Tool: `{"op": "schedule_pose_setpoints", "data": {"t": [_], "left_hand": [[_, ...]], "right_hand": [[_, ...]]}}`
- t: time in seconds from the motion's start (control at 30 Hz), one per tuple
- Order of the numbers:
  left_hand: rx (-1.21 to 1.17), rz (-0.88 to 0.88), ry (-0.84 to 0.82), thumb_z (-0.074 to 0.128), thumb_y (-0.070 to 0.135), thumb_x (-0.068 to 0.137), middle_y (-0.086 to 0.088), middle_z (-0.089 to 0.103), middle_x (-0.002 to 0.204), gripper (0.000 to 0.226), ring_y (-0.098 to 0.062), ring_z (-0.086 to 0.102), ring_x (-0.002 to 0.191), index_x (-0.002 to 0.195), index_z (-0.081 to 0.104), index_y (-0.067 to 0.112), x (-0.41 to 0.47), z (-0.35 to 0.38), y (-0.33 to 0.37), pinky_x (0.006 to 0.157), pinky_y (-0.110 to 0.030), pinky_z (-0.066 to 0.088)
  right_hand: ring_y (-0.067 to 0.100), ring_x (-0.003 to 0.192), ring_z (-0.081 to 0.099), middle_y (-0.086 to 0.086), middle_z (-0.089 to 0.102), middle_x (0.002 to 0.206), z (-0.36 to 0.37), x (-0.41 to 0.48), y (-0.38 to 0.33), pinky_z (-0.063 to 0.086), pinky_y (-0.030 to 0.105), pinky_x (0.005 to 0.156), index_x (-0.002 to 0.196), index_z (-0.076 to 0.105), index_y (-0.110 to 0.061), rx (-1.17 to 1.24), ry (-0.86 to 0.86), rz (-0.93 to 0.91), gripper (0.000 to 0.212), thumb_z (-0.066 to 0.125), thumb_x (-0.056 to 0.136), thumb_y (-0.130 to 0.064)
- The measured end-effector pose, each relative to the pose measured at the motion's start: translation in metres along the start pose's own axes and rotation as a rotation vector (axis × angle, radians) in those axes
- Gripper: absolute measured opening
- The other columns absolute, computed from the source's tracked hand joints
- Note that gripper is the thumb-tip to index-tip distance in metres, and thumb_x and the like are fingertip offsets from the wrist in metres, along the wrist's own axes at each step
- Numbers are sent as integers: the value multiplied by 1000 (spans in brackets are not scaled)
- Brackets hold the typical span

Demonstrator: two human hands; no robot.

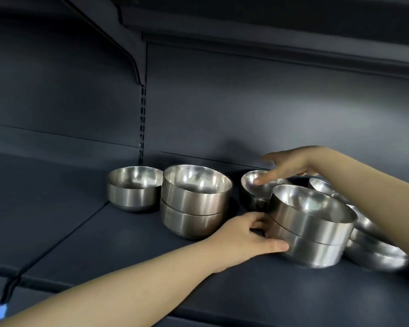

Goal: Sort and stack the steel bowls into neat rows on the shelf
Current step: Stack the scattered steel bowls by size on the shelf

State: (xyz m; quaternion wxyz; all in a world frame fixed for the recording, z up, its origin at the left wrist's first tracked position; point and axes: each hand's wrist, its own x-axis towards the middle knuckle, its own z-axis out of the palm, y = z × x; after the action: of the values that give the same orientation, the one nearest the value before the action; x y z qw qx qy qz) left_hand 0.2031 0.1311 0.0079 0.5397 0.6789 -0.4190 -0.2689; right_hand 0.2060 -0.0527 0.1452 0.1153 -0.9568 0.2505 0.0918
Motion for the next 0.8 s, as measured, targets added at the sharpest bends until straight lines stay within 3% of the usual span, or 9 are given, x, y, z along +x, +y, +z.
{"op": "schedule_pose_setpoints", "data": {"t": [0.13,0.3,0.47,0.53,0.6,0.67,0.8], "left_hand": [[-89,12,-7,80,21,79,14,64,116,61,-8,68,102,132,53,24,3,-1,-7,93,-16,49],[-132,30,-24,79,15,80,13,67,106,40,-8,69,98,103,56,39,6,-2,-13,85,-11,50],[-136,47,-28,80,18,79,12,68,113,49,-7,69,100,118,56,34,8,-1,-14,90,-14,50],[-125,46,-17,80,18,78,16,67,108,46,-5,69,98,111,54,38,10,-1,-16,88,-12,50],[-121,45,-24,80,17,79,19,66,103,44,-3,68,95,107,54,39,11,0,-16,85,-9,50],[-116,37,-26,80,18,79,17,65,109,50,-2,68,96,118,54,35,8,0,-15,85,-9,50],[-112,31,-29,81,21,78,13,63,118,65,-3,68,99,135,49,25,7,-1,-11,90,-14,50]], "right_hand": [[25,146,23,-7,18,161,10,12,-1,28,47,115,154,12,-32,-33,-21,46,111,72,67,-67],[24,138,35,-7,32,153,15,20,2,38,45,109,149,21,-35,-41,-42,55,121,76,49,-73],[23,136,36,-4,33,152,18,31,2,41,38,104,150,19,-35,-22,-53,60,118,82,55,-63],[22,138,35,-3,32,152,20,33,2,41,38,105,151,19,-32,16,-61,54,111,84,63,-51],[22,136,38,-3,35,151,20,34,5,42,40,106,150,23,-32,30,-72,47,119,88,52,-53],[21,132,43,-4,41,145,20,33,7,45,42,104,148,26,-33,37,-69,37,130,87,36,-59],[22,128,46,-2,46,132,19,34,6,46,41,104,148,24,-34,52,-68,6,135,84,30,-63]]}}
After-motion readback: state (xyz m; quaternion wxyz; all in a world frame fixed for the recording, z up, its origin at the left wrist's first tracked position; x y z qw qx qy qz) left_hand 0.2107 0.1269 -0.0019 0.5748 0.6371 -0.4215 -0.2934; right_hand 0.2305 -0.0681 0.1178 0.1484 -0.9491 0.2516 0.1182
